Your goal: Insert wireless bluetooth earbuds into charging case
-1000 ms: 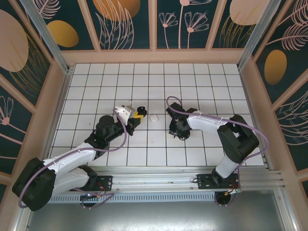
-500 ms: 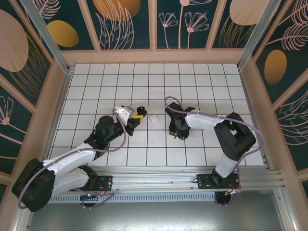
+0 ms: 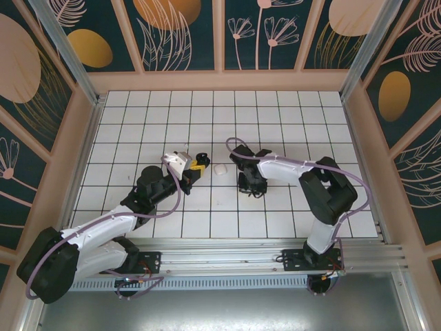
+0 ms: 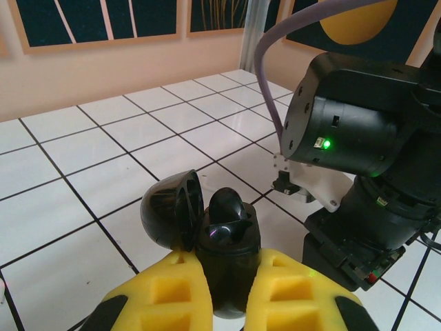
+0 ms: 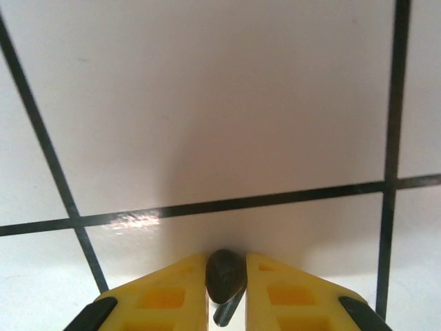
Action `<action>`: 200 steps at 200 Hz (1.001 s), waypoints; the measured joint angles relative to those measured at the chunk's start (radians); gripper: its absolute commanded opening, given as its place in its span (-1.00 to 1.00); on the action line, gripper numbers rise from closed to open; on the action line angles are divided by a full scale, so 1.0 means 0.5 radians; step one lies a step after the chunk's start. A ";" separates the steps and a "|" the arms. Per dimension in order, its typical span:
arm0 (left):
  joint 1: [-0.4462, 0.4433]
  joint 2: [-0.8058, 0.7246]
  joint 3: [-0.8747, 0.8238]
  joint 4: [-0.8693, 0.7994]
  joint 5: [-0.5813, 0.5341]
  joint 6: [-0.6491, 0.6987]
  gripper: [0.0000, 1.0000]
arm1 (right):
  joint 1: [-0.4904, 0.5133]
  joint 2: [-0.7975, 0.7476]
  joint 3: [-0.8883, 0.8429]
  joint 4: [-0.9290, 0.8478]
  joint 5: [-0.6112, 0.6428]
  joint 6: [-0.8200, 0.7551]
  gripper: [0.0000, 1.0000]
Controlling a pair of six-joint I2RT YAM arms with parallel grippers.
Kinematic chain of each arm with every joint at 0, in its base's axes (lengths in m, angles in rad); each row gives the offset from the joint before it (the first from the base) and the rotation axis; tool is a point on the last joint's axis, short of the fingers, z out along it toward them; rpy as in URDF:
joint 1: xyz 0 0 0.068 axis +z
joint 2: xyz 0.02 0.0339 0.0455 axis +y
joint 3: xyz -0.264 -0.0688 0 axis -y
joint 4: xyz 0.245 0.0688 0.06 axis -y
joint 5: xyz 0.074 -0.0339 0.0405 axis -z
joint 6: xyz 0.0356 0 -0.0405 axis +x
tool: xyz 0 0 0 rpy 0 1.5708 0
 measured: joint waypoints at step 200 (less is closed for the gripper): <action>0.000 0.015 0.000 0.001 0.001 0.002 -1.00 | -0.085 -0.027 -0.039 0.163 -0.113 0.336 -0.31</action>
